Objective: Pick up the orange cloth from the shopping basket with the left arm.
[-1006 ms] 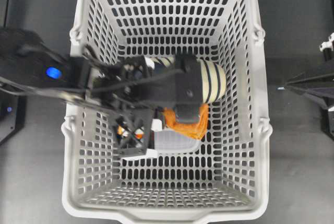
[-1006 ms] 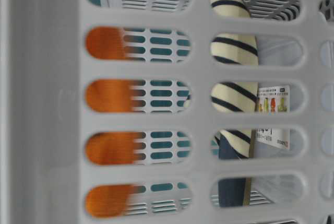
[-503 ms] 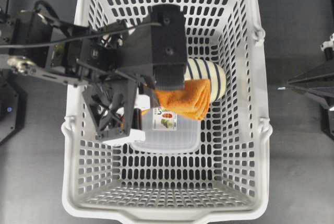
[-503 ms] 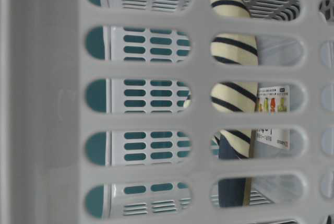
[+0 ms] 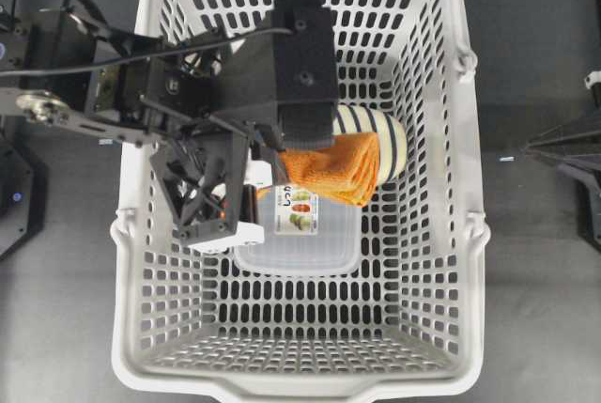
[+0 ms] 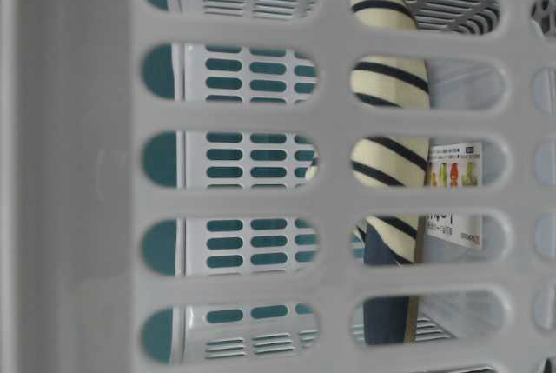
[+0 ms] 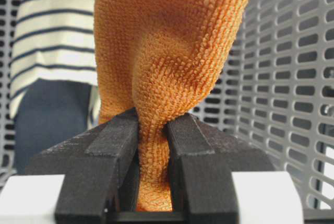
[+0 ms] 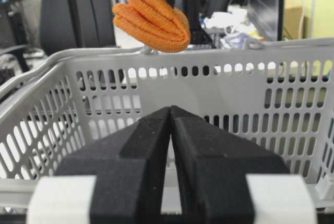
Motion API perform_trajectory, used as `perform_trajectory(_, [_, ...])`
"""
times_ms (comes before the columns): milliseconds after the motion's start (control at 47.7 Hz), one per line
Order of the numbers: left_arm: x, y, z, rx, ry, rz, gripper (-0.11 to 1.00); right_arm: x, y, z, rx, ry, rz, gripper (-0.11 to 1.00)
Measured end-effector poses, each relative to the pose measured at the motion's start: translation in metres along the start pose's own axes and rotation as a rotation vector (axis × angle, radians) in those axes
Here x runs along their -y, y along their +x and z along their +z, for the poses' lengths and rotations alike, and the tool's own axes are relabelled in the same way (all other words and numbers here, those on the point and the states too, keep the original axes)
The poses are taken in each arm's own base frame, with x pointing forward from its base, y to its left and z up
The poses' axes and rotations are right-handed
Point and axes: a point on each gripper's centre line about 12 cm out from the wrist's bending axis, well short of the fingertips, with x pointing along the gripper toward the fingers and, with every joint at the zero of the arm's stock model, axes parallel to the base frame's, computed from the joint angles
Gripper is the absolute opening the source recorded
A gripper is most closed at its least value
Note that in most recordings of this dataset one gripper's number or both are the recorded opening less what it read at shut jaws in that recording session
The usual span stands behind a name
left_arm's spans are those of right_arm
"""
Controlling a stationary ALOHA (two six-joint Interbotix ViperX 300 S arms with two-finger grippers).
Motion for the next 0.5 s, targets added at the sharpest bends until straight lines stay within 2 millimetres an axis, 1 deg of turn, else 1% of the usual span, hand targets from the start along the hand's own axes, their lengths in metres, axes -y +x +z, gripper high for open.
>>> perform_trajectory(210, [-0.0042,-0.0003,0.0011,0.003,-0.008,0.007,0.11,0.0001,-0.0008,-0.0013,-0.002,0.000,0.000,-0.01])
perform_trajectory(503, [-0.0036,0.0001,0.0006,0.001,-0.007,0.006,0.11,0.0007,-0.0007,-0.0024,-0.006,0.000,-0.003,-0.01])
